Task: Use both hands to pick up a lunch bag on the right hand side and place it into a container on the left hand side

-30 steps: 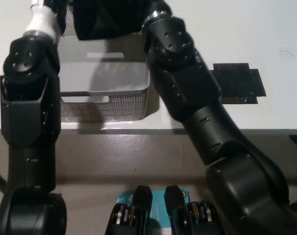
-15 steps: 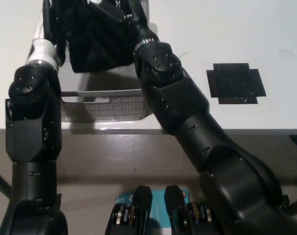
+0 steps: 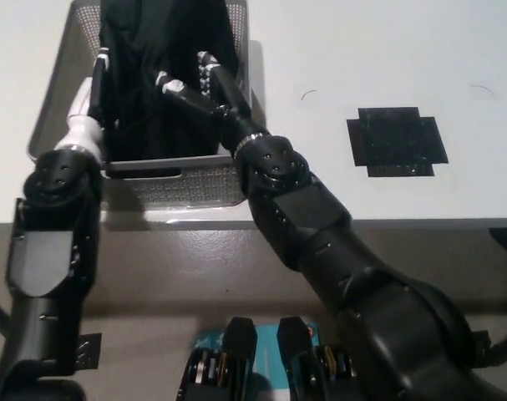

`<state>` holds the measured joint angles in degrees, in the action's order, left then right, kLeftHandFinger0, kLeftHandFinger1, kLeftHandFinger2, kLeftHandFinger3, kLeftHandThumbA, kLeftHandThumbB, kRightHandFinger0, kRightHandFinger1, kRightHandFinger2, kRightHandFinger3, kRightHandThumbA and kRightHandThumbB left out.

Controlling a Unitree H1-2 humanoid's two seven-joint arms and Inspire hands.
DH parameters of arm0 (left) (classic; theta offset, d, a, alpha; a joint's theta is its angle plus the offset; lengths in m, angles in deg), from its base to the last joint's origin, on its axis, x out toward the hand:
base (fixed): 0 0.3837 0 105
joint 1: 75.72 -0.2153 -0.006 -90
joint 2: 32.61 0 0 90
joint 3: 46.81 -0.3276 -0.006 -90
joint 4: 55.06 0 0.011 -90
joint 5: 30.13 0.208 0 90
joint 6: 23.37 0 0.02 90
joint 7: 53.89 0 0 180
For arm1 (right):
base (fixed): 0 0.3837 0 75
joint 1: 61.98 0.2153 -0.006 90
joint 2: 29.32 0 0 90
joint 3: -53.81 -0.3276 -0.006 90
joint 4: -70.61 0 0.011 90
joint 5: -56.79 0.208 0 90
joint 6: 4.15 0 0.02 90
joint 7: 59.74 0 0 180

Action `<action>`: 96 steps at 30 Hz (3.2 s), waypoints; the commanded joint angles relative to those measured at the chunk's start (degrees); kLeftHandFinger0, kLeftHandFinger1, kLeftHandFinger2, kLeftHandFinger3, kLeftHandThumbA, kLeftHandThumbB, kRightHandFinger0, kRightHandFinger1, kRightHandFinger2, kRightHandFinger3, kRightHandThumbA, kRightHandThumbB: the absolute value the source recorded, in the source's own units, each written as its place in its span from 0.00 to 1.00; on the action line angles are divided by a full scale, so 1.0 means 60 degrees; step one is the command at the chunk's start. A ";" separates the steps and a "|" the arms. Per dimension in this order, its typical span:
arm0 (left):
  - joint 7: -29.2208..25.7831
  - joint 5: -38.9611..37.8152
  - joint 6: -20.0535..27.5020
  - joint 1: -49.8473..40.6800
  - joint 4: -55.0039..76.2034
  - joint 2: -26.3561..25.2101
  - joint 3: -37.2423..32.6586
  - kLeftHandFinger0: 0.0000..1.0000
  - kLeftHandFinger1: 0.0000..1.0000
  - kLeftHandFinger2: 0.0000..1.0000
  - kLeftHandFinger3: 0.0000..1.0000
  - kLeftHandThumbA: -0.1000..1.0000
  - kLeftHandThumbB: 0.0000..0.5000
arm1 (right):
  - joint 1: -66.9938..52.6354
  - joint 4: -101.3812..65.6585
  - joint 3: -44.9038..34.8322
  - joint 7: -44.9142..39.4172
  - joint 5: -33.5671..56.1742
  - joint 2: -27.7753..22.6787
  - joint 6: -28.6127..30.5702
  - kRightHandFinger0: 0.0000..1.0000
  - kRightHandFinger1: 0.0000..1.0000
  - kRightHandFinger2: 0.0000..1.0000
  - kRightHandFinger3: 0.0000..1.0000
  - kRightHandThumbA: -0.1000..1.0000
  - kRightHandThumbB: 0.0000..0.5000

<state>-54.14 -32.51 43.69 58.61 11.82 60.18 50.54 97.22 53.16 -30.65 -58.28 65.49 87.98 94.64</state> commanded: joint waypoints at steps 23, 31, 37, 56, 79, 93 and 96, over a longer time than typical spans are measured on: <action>0.3006 -0.0557 -0.0666 -0.1553 0.5028 -0.4768 -0.0387 1.00 1.00 1.00 1.00 1.00 0.49 | -0.3759 -0.9566 0.0273 -0.1514 -0.0974 -0.3568 -0.1843 1.00 1.00 1.00 1.00 1.00 0.52; 0.2997 -0.0708 -0.0666 -0.1772 0.6416 -0.4907 -0.0252 1.00 1.00 1.00 1.00 1.00 0.50 | -0.3984 -1.0763 -0.0557 -0.1643 -0.0911 -0.3905 -0.1431 1.00 1.00 1.00 1.00 1.00 0.52; 0.2716 -0.1750 -0.0666 -0.3678 0.8470 -0.4109 0.0289 1.00 1.00 1.00 1.00 1.00 0.35 | -0.6125 -1.3196 -0.1023 -0.1654 0.0104 -0.3306 -0.1377 1.00 1.00 1.00 1.00 1.00 0.50; 0.2914 -0.1319 0.3318 -0.9271 0.9846 0.0175 -0.0962 1.00 1.00 1.00 1.00 1.00 0.39 | -1.2993 -1.5922 -0.0059 -0.2355 0.1202 -0.2370 0.0631 1.00 1.00 1.00 1.00 1.00 0.66; 0.3095 -0.1113 0.7015 -1.0068 0.4270 0.0436 -0.0960 1.00 1.00 1.00 1.00 1.00 0.54 | -1.2496 -1.0018 0.0092 -0.2340 0.0165 -0.2131 0.2508 1.00 1.00 1.00 1.00 1.00 0.63; 0.3124 -0.1604 0.7387 -0.9242 0.2848 0.0199 -0.0522 1.00 1.00 1.00 1.00 1.00 0.52 | -1.1987 -0.9439 -0.0226 -0.2173 0.0479 -0.2037 0.2482 1.00 1.00 1.00 1.00 1.00 0.65; 0.3116 -0.1634 0.7365 -0.9154 0.2890 0.0156 -0.0518 1.00 1.00 1.00 1.00 1.00 0.59 | -1.1903 -0.9412 -0.0291 -0.2178 0.0538 -0.2024 0.2513 1.00 1.00 1.00 1.00 1.00 0.67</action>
<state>-36.58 -41.04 82.89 3.08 28.54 62.34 47.11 24.52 -2.76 -31.64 -70.30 67.31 75.03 105.63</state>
